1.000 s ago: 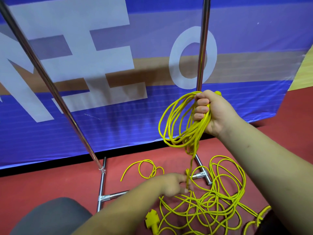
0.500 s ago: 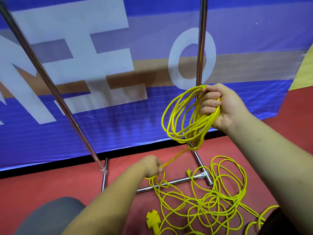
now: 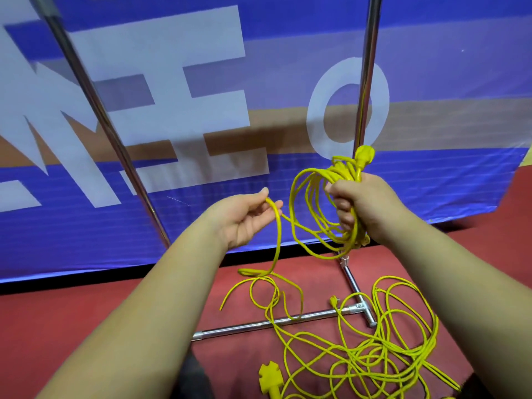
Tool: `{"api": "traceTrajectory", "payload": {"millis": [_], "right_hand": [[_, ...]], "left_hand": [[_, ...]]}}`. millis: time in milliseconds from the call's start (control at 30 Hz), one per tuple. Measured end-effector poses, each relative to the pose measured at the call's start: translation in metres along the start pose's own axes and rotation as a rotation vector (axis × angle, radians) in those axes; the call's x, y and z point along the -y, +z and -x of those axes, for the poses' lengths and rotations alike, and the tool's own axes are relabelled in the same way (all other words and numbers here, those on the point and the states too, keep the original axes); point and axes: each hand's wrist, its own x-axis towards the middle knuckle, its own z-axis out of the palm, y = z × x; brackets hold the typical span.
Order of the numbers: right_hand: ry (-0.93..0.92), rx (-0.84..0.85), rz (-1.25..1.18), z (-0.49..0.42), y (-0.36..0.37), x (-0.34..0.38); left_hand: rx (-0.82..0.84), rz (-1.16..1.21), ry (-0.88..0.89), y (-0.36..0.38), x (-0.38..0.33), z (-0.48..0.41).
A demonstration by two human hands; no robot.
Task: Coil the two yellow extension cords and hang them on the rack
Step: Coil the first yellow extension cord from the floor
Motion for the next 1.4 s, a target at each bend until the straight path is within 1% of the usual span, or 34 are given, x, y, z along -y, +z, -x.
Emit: {"api": "traceTrajectory", "payload": {"millis": [67,167,267,367,433,467,667,767,833,900,967,1000,1067,1133,1200,1267,1300,1400], "right_hand": [[0.003,0.006,0.072,0.001,0.009,-0.009],[0.009,-0.027,0.171,0.002,0.023,-0.022],[0.039,-0.053,0.184,0.003,0.030,-0.034],[0.085,-0.014,0.187,0.005,0.035,-0.041],[0.118,0.031,0.124,0.007,0.038,-0.045],[0.137,0.057,0.084,0.007,0.040,-0.047],[0.256,0.140,-0.130,0.011,0.049,-0.052],[0.260,0.146,-0.182,0.012,0.052,-0.050],[0.246,0.131,-0.211,0.011,0.055,-0.049],[0.232,0.123,-0.275,0.011,0.057,-0.048],[0.223,0.144,-0.356,0.011,0.059,-0.047],[0.217,0.155,-0.382,0.011,0.060,-0.046],[0.199,0.147,-0.403,0.010,0.060,-0.045],[0.198,0.094,-0.416,0.007,0.057,-0.044],[0.214,0.018,-0.420,0.004,0.053,-0.040],[0.229,-0.056,-0.423,0.002,0.047,-0.037],[0.229,-0.090,-0.422,0.000,0.045,-0.035],[0.227,-0.172,-0.428,-0.003,0.036,-0.033]], "left_hand": [[0.053,0.070,-0.016,0.004,0.001,0.003],[0.075,0.009,-0.027,0.008,0.007,0.003],[0.057,-0.016,-0.030,0.009,0.013,0.001],[0.060,-0.073,-0.067,0.009,0.014,0.001],[0.065,-0.108,-0.069,0.007,0.014,0.001],[0.063,-0.087,-0.061,0.007,0.013,0.001],[0.036,0.208,-0.005,0.005,0.007,-0.002],[0.025,0.231,-0.012,0.001,0.007,-0.003],[0.001,0.206,-0.023,-0.004,0.007,-0.007],[-0.024,0.137,-0.035,-0.010,0.007,-0.011],[-0.050,0.009,-0.051,-0.016,0.009,-0.013],[-0.059,-0.097,-0.063,-0.018,0.010,-0.013],[-0.052,-0.407,-0.086,-0.020,0.013,-0.008],[0.047,-0.727,-0.098,-0.021,0.017,-0.001],[0.247,-0.919,-0.081,-0.023,0.023,0.004],[0.472,-0.961,-0.052,-0.024,0.031,0.006],[0.540,-0.968,-0.035,-0.025,0.035,0.006],[0.601,-1.052,0.025,-0.024,0.043,0.003]]}}
